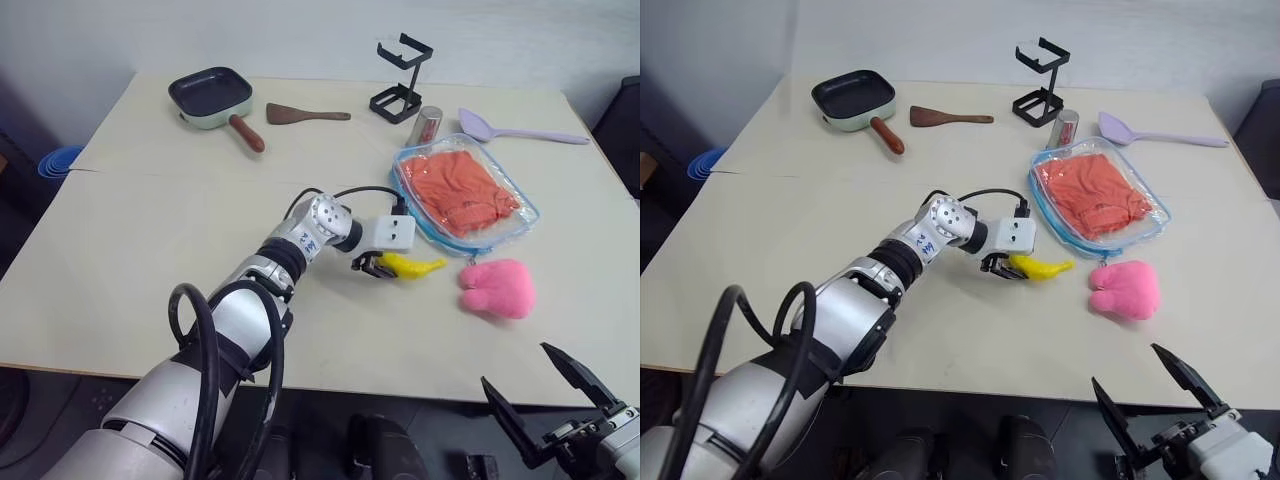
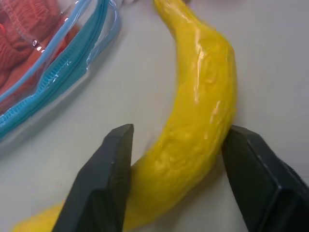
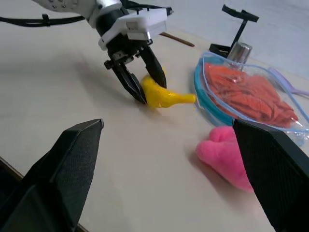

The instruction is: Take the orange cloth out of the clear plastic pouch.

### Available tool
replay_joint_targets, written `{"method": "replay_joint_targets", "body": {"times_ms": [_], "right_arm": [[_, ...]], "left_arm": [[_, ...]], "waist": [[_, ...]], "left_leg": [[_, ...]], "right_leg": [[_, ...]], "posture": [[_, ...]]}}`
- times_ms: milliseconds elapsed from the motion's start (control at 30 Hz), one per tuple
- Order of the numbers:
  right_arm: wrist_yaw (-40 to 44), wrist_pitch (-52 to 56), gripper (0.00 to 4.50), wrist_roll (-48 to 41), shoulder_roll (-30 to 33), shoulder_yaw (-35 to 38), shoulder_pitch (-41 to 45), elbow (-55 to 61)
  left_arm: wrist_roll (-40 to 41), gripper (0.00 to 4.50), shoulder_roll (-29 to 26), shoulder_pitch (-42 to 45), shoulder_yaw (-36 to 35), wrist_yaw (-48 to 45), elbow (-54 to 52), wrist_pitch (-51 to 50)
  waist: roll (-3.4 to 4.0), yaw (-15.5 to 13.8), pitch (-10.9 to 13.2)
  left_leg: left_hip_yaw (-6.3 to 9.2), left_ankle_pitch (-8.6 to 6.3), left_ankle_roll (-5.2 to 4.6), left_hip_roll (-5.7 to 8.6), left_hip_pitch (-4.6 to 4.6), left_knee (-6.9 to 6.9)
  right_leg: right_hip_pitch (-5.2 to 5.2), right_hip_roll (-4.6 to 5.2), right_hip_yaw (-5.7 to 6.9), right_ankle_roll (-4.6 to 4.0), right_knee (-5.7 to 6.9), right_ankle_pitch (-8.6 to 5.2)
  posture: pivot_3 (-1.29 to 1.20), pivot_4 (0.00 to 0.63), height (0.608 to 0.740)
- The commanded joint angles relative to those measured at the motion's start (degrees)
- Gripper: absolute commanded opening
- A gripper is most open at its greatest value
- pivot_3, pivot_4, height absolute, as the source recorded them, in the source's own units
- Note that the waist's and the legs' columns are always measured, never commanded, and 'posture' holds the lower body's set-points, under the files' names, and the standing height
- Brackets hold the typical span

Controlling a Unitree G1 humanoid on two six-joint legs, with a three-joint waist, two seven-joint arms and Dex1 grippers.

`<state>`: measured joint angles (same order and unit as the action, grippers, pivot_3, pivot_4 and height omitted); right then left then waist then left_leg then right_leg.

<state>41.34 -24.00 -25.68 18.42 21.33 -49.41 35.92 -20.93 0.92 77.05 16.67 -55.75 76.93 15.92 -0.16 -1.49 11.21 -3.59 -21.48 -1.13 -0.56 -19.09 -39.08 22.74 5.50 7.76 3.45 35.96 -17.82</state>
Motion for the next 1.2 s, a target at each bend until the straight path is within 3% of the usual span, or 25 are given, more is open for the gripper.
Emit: {"method": "replay_joint_targets", "body": {"times_ms": [33, 100, 200, 333, 400, 533, 667, 767, 900, 1000, 1133, 1200], "right_arm": [[-1.15, 2.25, 4.5, -1.29, 1.36, -0.79, 1.94, 2.73], [-1.54, 4.3, 4.5, -2.35, 2.48, -1.6, 4.53, 3.27], [-0.89, 6.91, 4.5, -2.72, 4.49, -3.55, 8.72, 3.49], [2.03, 10.93, 4.5, -2.47, 9.15, -9.88, 20.51, 2.65], [3.07, 11.8, 4.5, -2.31, 10.32, -12.07, 24.66, 2.07], [7.48, 12.96, 4.5, -3.32, 11.19, -17.57, 34.79, -2.55], [11.56, 11.68, 4.5, -3.04, 11.94, -18.71, 37.71, -7.54], [12.79, 12.06, 4.5, -3.74, 12.35, -17.86, 37.85, -9.49], [12.75, 12.83, 4.5, -4.58, 13.29, -14.64, 36.75, -11.74], [10.93, 14.13, 4.5, -5.02, 13.92, -10.83, 35.68, -12.51], [6.81, 20.29, 4.5, -7.26, 15.06, -8.61, 37.14, -8.77], [3.49, 25.38, 4.5, -8.33, 16.22, -8.92, 40.48, -5.84]], "left_arm": [[0.05, 1.69, -0.96, -2.67, -0.36, -2.1, 1.33, -3.35], [2.89, 1.31, -1.87, -2.74, -3.4, -2.29, 0.85, -5.88], [7.4, 1.16, -4.08, -2.17, -8.31, -1.88, -0.51, -9.23], [14.05, 1.16, -14.52, -1.86, -14.37, -7.32, -7.32, -27.1], [14.37, 1.16, -19.53, -4.66, -13.83, -9.38, -15.08, -37.59], [14.13, 1.16, -36.22, -22.2, -16.54, -8.3, -48.55, -68.9], [17.79, 1.16, -43.76, -35.63, -24.47, -3.65, -69.35, -87.42], [19.03, 1.16, -46.05, -43.67, -28.61, 0.54, -74.46, -88.28], [22.97, 2.34, -44.74, -48.56, -34.75, 4.3, -74.21, -83.62], [28.51, 3.28, -44.02, -46.83, -36.76, 2.98, -76.03, -80.29], [34.29, 4.48, -47.35, -47.17, -38.06, -3.22, -75.45, -67.8], [37.25, 4.48, -49.76, -48.32, -39.29, -8.82, -73.45, -60.54]], "waist": [[-0.13, 0.09, -0.08], [-0.17, 0.25, -0.1], [-0.19, 0.66, -0.12], [-0.22, 2.28, -0.09], [-0.22, 3.08, -0.07], [-0.22, 3.53, -0.07], [-0.25, 2.85, -0.05], [-0.24, 1.29, -0.06], [-0.24, 0.96, -0.07], [-0.3, 0.24, -0.07], [-0.3, 0.26, -0.07], [-0.26, 1.0, -0.05]], "left_leg": [[-0.01, 0.0, 0.0, 0.0, 0.01, 0.0], [-0.02, 0.0, 0.0, 0.0, 0.04, -0.01], [-0.07, 0.01, 0.03, -0.04, 0.06, -0.03], [-0.15, 0.08, 0.12, -0.08, 0.17, -0.07], [-0.16, 0.12, 0.2, -0.09, 0.32, -0.06], [-0.06, 0.16, 0.34, -0.14, 0.42, -0.02], [0.15, 0.1, 0.32, -0.11, 0.55, -0.05], [0.34, 0.04, 0.21, -0.04, 0.53, -0.16], [0.52, 0.0, 0.2, 0.08, 0.61, -0.15], [0.55, 0.01, 0.22, 0.08, 0.49, -0.14], [0.53, 0.0, 0.25, 0.09, 0.47, -0.15], [0.51, -0.01, 0.28, 0.08, 0.44, -0.14]], "right_leg": [[-0.01, 0.0, -0.01, 0.0, 0.01, 0.0], [-0.01, 0.0, -0.03, 0.0, 0.03, 0.0], [-0.01, -0.05, -0.09, 0.0, 0.1, 0.0], [0.03, -0.09, -0.17, -0.02, 0.28, 0.01], [0.03, -0.1, -0.19, -0.09, 0.52, -0.03], [0.05, -0.14, -0.28, -0.19, 0.91, -0.09], [-0.03, -0.13, -0.54, -0.19, 0.88, -0.09], [-0.15, -0.08, -0.71, -0.19, 0.78, -0.09], [-0.24, -0.09, -1.19, -0.18, 0.55, -0.09], [-0.15, -0.11, -1.14, -0.17, 0.54, -0.08], [-0.15, -0.11, -1.15, -0.16, 0.53, -0.08], [-0.07, -0.12, -1.15, -0.16, 0.53, -0.08]], "posture": [[0.0, 0.15, 0.74], [0.0, 0.15, 0.74], [0.0, 0.15, 0.74], [0.0, 0.15, 0.74], [0.0, 0.15, 0.74], [0.0, 0.15, 0.74], [0.0, 0.15, 0.74], [0.0, 0.15, 0.74], [0.0, 0.15, 0.74], [0.0, 0.15, 0.74], [0.0, 0.15, 0.74], [0.0, 0.15, 0.74]]}}
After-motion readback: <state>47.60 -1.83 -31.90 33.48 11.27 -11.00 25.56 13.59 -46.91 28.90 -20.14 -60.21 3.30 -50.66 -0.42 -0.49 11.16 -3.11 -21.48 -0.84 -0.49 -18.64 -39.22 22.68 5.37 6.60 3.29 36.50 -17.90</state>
